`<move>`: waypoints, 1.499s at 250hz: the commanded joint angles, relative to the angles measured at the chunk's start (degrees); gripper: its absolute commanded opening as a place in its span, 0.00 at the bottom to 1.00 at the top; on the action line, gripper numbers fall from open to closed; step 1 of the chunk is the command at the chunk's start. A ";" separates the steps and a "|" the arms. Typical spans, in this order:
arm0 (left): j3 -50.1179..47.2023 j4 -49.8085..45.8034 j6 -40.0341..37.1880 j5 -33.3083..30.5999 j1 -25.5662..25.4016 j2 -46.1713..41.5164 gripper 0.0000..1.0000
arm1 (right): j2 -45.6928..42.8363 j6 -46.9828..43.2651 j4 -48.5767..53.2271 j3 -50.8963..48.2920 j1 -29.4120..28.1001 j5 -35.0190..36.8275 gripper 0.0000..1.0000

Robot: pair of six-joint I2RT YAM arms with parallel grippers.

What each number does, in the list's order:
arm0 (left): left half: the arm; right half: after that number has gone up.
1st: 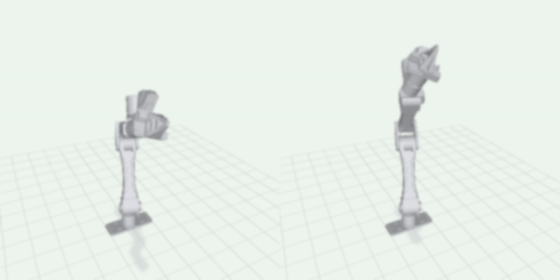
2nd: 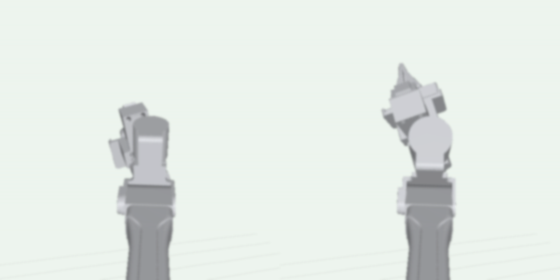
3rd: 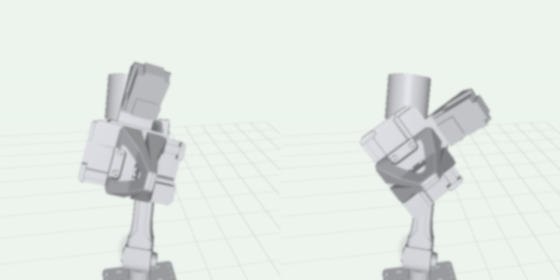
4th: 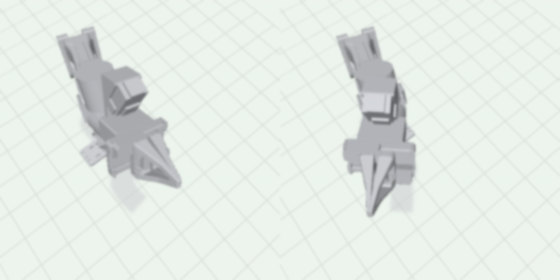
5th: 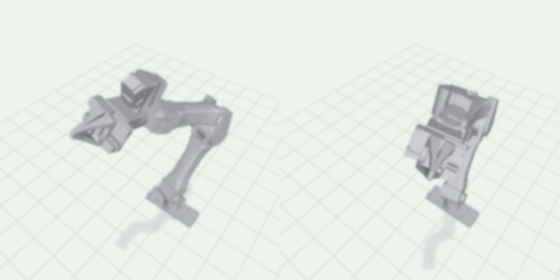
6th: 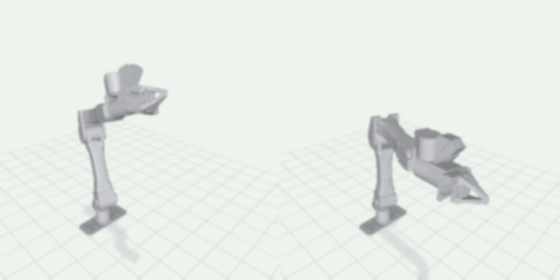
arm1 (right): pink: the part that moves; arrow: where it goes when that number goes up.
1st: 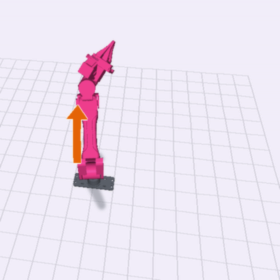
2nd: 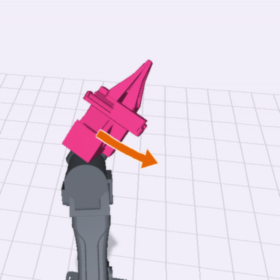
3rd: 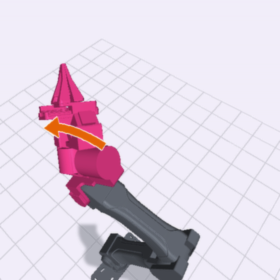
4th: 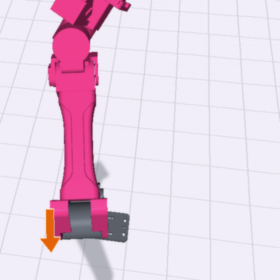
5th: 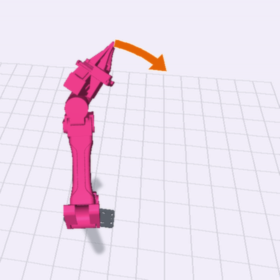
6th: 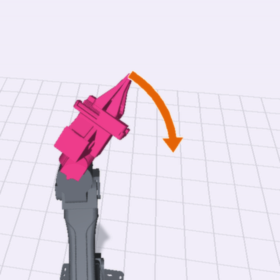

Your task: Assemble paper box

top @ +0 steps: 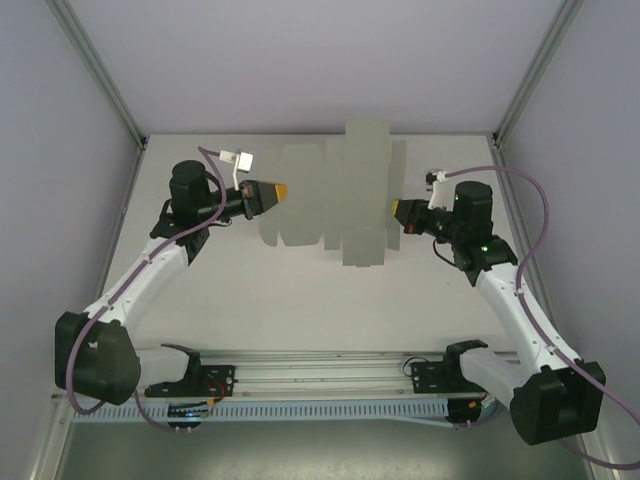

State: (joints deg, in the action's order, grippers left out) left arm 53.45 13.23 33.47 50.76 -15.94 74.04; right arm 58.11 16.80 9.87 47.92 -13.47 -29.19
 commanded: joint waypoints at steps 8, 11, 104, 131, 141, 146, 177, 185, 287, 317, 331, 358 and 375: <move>0.25 -1.06 0.42 -4.09 -2.29 5.19 0.00 | 1.20 -6.67 7.73 5.53 -7.83 1.56 0.00; 0.25 -1.10 0.43 -4.35 -2.39 5.52 0.00 | 1.62 -6.96 8.20 6.01 -8.22 1.95 0.00; -2.93 -1.08 2.82 -9.83 -3.92 12.81 0.15 | 17.15 -19.40 21.78 20.60 -19.98 21.85 0.00; -9.04 3.03 6.07 -10.08 -3.92 13.66 0.23 | 22.21 -24.74 24.85 23.62 -21.14 31.03 0.00; -11.00 4.07 7.25 -10.23 -3.92 14.09 0.28 | 24.11 -26.68 25.42 24.24 -21.74 34.56 0.00; -11.88 4.50 7.81 -10.23 -3.90 14.32 0.28 | 25.03 -27.80 25.51 24.56 -21.93 35.83 0.00; -15.96 5.00 8.55 -11.31 -3.92 14.88 0.45 | 29.23 -37.72 24.54 24.78 -24.71 43.67 0.00; -16.52 4.25 8.26 -11.70 -3.92 14.63 0.46 | 29.96 -40.73 23.79 24.71 -25.38 45.98 0.00; -17.68 -7.01 5.20 -17.89 -3.83 4.70 0.70 | 32.34 -75.73 -7.11 11.79 -28.35 58.53 0.00; -13.18 -14.19 2.96 -21.53 -3.83 0.40 0.76 | 30.53 -83.07 -17.63 6.24 -29.10 58.36 0.00; -9.77 -16.95 2.04 -22.47 -3.84 -0.25 0.82 | 29.81 -86.39 -21.92 3.41 -29.50 57.40 0.00; -2.24 -19.00 0.05 -21.30 -3.81 2.26 0.85 | 30.04 -88.61 -28.37 0.70 -30.56 57.49 0.00; 3.12 -20.29 -0.93 -20.52 -3.74 5.70 0.84 | 30.22 -90.08 -32.32 -0.79 -31.34 57.17 0.00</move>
State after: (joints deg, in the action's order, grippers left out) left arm 47.90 -2.66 35.92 30.09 -19.51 76.05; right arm 89.54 -66.67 -9.78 49.39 -43.33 27.22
